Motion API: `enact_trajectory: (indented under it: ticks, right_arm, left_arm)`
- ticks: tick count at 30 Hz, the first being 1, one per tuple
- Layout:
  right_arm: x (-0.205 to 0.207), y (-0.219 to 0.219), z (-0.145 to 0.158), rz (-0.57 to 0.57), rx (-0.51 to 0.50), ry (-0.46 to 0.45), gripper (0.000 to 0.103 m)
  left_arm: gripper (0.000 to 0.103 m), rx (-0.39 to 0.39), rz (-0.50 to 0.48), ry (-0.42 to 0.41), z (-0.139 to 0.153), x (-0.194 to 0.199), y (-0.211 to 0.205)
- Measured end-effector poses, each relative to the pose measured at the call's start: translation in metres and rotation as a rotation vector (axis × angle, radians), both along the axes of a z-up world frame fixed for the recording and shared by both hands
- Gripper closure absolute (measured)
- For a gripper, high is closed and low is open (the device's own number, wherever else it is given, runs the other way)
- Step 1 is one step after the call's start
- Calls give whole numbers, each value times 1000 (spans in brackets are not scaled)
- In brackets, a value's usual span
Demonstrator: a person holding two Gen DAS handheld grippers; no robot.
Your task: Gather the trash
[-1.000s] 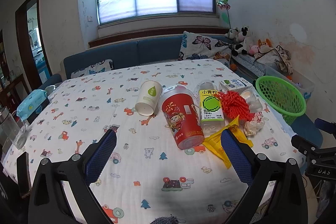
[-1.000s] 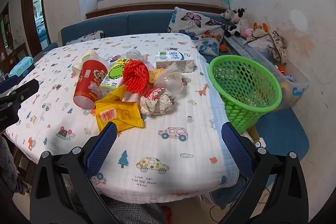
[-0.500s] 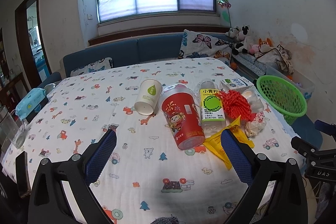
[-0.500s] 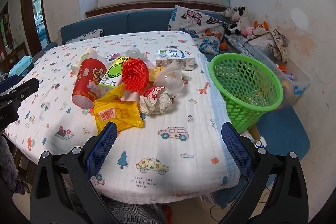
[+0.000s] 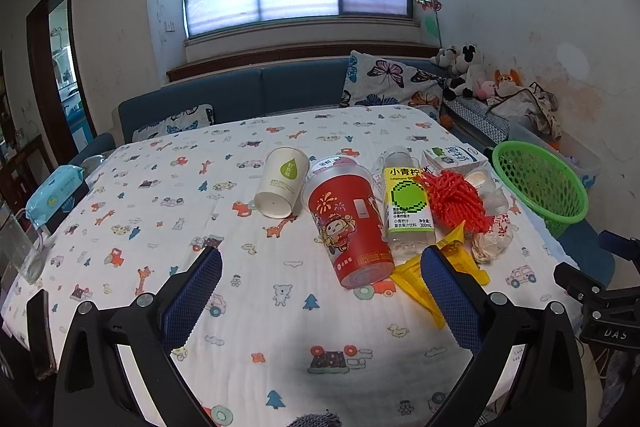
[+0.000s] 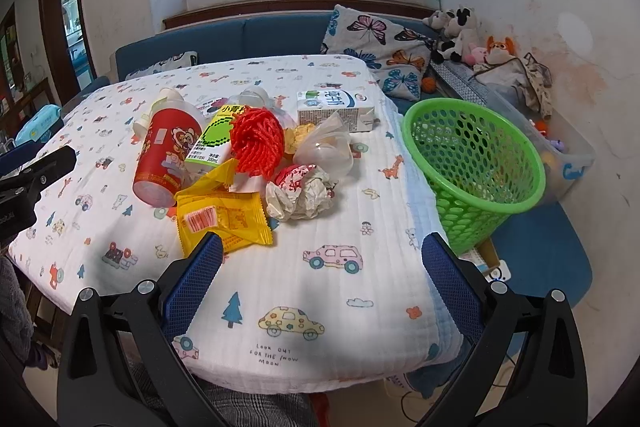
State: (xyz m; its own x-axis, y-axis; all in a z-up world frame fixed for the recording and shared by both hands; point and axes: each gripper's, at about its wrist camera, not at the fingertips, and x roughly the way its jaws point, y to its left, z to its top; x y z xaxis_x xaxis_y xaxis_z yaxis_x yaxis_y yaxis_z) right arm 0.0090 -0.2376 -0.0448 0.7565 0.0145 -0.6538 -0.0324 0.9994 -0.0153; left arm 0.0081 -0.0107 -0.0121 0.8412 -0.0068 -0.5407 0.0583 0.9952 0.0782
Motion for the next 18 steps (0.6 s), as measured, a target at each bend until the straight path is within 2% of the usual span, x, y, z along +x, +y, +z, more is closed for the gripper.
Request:
enact_trajectory:
  ticks: [18]
  right_arm:
    - [22,1,-2,16,-8,30,4]
  left_arm:
    - [7,-10,6,60,1,35,6]
